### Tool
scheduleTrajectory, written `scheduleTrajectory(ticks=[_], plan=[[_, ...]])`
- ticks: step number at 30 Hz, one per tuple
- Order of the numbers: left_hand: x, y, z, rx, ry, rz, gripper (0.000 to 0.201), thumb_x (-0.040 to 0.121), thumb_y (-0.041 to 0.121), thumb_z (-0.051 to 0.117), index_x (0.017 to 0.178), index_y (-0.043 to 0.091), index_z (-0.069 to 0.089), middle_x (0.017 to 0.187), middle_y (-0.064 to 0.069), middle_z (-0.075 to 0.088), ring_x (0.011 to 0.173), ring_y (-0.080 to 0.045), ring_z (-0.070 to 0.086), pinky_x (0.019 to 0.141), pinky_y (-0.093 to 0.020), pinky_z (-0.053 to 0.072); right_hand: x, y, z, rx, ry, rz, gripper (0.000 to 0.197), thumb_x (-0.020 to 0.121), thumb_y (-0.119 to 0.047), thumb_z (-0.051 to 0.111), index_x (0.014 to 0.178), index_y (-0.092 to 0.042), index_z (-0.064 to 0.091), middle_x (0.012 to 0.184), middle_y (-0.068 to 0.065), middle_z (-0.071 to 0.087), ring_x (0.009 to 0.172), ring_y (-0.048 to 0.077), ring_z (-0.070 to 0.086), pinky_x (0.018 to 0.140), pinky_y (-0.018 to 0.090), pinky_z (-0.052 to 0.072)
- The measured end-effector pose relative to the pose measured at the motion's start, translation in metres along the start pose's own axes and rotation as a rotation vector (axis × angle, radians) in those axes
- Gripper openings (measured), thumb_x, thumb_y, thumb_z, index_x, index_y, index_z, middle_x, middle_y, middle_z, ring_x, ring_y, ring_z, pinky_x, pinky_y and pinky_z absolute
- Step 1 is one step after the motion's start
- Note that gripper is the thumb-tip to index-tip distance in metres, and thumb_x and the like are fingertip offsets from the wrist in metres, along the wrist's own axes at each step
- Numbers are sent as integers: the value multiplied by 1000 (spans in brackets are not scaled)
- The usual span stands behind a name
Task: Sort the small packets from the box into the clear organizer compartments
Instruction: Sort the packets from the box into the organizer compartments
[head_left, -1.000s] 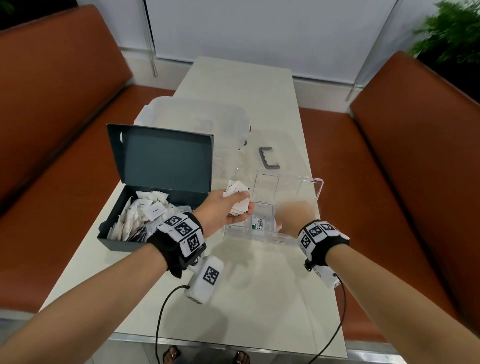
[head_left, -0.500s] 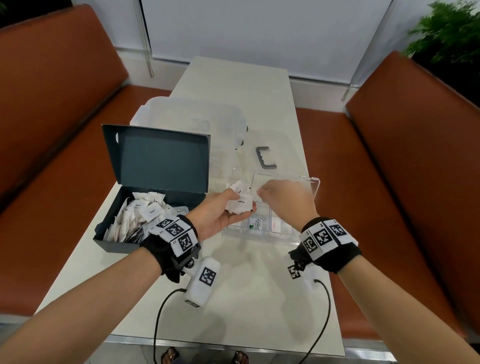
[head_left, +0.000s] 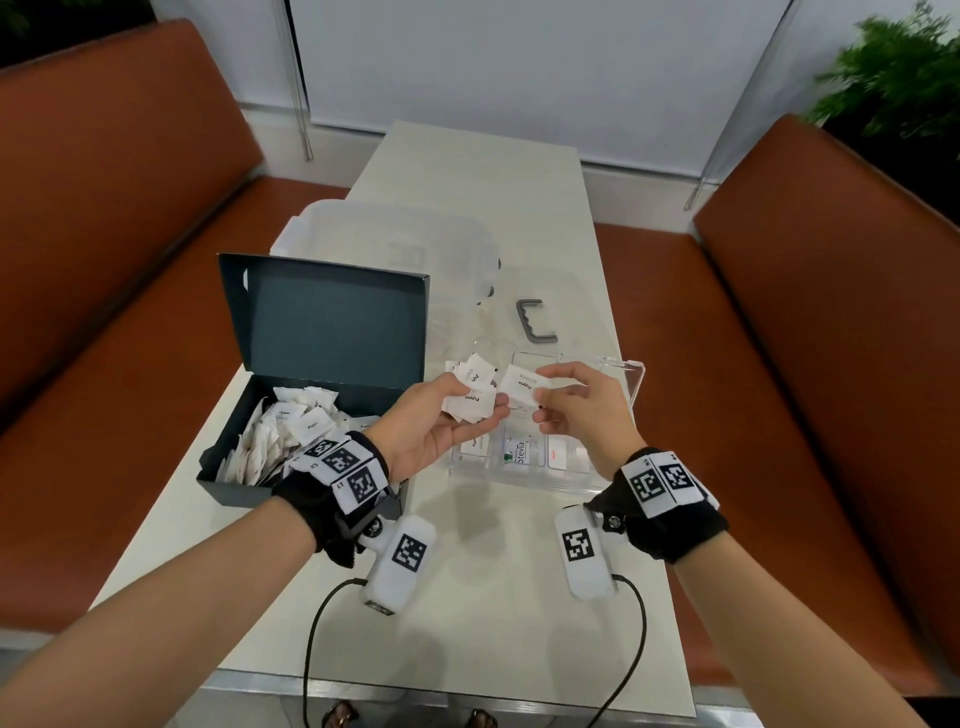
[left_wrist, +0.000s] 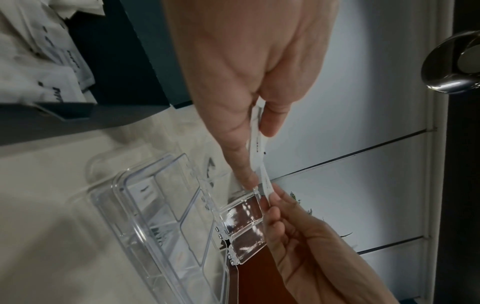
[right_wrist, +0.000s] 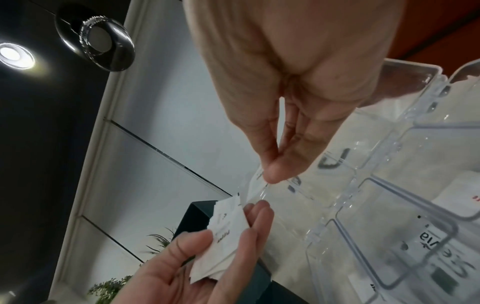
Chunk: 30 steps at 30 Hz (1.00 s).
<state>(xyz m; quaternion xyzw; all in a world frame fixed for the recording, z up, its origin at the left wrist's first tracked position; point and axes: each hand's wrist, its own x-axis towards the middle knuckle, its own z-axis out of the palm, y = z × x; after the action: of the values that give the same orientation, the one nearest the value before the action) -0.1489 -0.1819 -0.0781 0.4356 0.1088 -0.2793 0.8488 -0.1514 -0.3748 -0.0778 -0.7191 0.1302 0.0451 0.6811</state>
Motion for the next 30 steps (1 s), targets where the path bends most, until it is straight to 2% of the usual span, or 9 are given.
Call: scheduleTrajectory(ticks=[4, 7, 11, 15, 19, 22, 24, 27, 30], plan=[[0, 1, -2, 43, 2, 26, 28, 99, 1, 41, 122, -8, 54, 115, -25, 67, 108, -33, 67, 87, -34, 57, -6, -3, 7, 67, -65, -34, 14, 91, -3, 61, 104, -2, 65, 81, 18, 67, 58, 20, 64, 55, 25, 54], [0, -2, -3, 104, 22, 64, 27, 98, 0, 48, 121, -9, 57, 114, -21, 69, 104, -29, 69, 80, -30, 59, -11, -2, 15, 66, -128, -55, 13, 89, -2, 64, 101, -1, 66, 74, 16, 66, 58, 19, 64, 56, 25, 54], [-3, -3, -6, 164, -19, 62, 23, 98, 3, 50, 118, -5, 60, 113, -18, 70, 103, -26, 69, 77, -25, 58, -11, 2, 22, -122, -86, -102, 17, 87, -2, 66, 104, -1, 68, 67, 14, 66, 56, 18, 64, 58, 25, 56], [-11, 1, -14, 256, -100, 19, 23, 99, 9, 51, 118, -2, 60, 114, -16, 70, 104, -28, 69, 80, -24, 57, -8, 0, 16, -341, -79, -166, 20, 87, -7, 68, 106, -11, 69, 59, 4, 67, 51, 14, 64, 59, 23, 57], [-14, 4, -15, 333, -120, 10, 26, 97, 8, 54, 119, -5, 60, 120, -17, 67, 104, -29, 69, 83, -25, 57, -10, -1, 17, -373, -127, -171, 14, 83, -8, 72, 97, -9, 73, 57, 3, 68, 51, 15, 65, 56, 20, 55], [-16, 3, -13, 365, -127, 2, 32, 97, 8, 54, 124, -8, 56, 125, -20, 64, 108, -31, 67, 86, -27, 57, -11, -2, 21, -377, -141, -167, 8, 82, -11, 74, 88, -7, 73, 58, 6, 68, 52, 18, 66, 55, 22, 55], [-17, 4, -13, 347, -125, -21, 33, 98, 12, 53, 124, -8, 56, 125, -21, 63, 109, -31, 67, 89, -28, 56, -12, -1, 21, -378, -139, -165, 7, 81, -12, 75, 84, -5, 72, 65, 9, 69, 55, 19, 67, 56, 26, 57], [-17, 6, -15, 204, -77, -75, 31, 103, 16, 45, 122, -6, 54, 116, -26, 67, 108, -33, 67, 91, -34, 55, -10, 0, 16, -269, -101, -105, 9, 83, -8, 72, 84, 0, 69, 75, 18, 69, 57, 20, 66, 57, 30, 58], [-17, 8, -20, 82, -36, -79, 30, 101, 11, 36, 122, -5, 50, 114, -30, 65, 107, -38, 66, 90, -39, 55, -12, -1, 13, -150, -79, -73, 7, 86, -3, 68, 90, 1, 67, 76, 20, 68, 55, 16, 62, 54, 25, 55]])
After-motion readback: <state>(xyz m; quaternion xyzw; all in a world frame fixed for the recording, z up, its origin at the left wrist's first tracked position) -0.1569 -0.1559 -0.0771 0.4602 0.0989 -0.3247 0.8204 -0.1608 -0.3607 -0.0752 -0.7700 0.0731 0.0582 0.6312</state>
